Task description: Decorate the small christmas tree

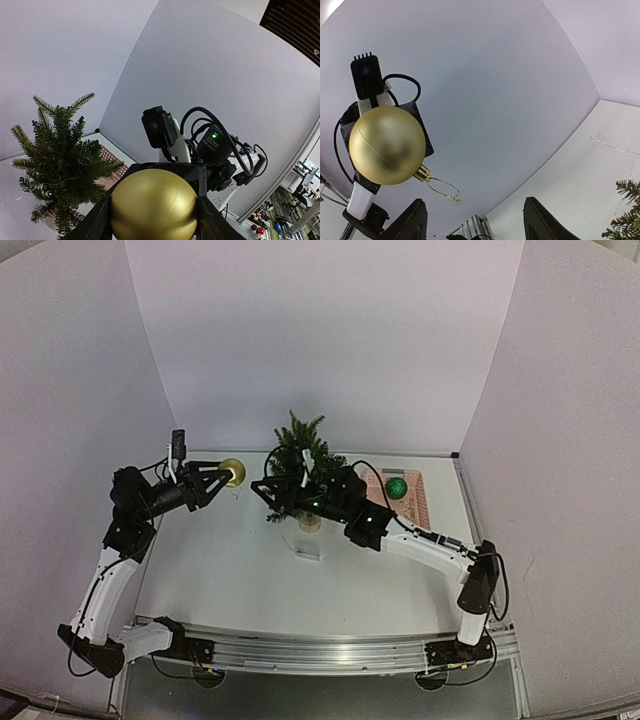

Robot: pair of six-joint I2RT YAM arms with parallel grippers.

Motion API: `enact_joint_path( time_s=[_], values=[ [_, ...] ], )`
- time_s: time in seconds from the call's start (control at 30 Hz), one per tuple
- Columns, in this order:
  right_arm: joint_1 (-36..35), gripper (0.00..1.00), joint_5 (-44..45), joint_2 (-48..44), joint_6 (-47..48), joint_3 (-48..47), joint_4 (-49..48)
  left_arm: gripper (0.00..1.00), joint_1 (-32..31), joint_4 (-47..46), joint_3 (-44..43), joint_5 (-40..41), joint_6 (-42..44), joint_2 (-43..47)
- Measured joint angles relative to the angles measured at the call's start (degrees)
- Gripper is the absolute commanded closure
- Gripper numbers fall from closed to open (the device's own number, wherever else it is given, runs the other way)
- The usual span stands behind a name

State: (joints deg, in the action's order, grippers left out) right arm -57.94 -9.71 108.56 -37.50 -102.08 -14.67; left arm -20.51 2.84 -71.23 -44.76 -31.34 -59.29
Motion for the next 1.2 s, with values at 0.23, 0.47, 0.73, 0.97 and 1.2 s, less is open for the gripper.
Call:
enact_joint_path(
  time_s=[0.23, 0.47, 0.73, 0.97, 1.2],
  values=[
    [-0.6, 0.41, -5.8, 5.0, -2.0, -2.9, -1.6, 1.0, 0.0, -2.7, 0.1, -1.7, -0.2, -0.1],
    [-0.3, 0.44, -9.0, 7.4, -3.3, -4.5, -1.7, 1.0, 0.0, -3.5, 0.1, -1.8, -0.3, -0.2],
    [0.4, 0.53, -11.9, 7.9, -4.2, -6.8, -3.2, 1.0, 0.0, -4.7, 0.2, -1.8, -0.6, -0.6],
    [0.8, 0.69, -14.3, 8.8, -5.3, -8.8, -5.0, 1.0, 0.0, -4.9, 0.2, -1.8, -0.6, -0.9],
    [1.1, 0.97, -14.8, 9.1, -6.3, -8.9, -5.5, 1.0, 0.0, -5.0, 0.5, -1.8, -0.6, -1.0]
  ],
)
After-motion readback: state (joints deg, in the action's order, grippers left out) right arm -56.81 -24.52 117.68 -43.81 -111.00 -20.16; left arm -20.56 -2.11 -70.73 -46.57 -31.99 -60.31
